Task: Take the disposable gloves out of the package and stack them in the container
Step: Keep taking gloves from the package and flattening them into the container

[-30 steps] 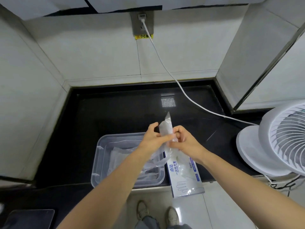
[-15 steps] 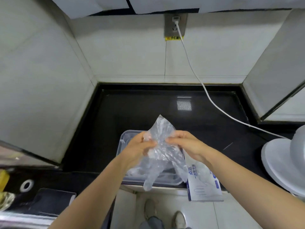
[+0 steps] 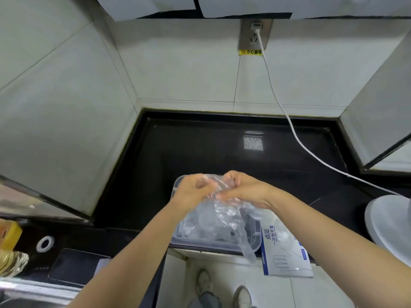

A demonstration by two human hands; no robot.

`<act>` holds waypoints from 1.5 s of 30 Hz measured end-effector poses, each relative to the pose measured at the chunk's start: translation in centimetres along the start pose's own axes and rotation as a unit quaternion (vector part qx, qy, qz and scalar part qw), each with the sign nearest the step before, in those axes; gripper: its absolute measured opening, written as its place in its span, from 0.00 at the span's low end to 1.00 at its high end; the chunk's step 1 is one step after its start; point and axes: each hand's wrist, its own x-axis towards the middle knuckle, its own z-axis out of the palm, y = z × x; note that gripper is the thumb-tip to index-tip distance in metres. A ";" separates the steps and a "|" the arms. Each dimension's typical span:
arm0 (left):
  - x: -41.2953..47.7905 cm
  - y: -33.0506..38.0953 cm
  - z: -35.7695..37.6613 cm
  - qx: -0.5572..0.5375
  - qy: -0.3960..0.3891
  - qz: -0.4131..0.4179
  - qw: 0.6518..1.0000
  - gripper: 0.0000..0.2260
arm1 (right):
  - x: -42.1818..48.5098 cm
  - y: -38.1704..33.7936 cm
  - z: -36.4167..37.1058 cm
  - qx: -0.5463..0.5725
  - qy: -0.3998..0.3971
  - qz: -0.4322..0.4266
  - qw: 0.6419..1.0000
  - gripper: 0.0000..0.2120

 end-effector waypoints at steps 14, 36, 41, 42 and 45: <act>1.9 -2.8 -2.8 -0.198 -0.131 -0.256 0.937 0.21 | 0.2 0.8 -0.8 -0.022 0.015 0.044 0.999 0.08; 4.8 -7.6 1.6 0.606 0.008 0.059 0.793 0.18 | 4.8 6.5 4.6 -0.455 0.002 0.150 0.878 0.31; 3.4 -7.3 2.9 0.598 -0.009 0.155 0.786 0.23 | 6.1 8.1 5.7 -0.512 0.021 0.156 0.844 0.29; 3.5 -7.4 3.1 0.570 -0.038 0.102 0.814 0.22 | 6.5 8.5 5.8 -0.499 0.025 0.157 0.852 0.29; 4.4 -9.6 2.8 0.503 -0.134 -0.125 0.845 0.30 | 6.8 9.4 6.0 -0.473 0.039 0.150 0.867 0.36</act>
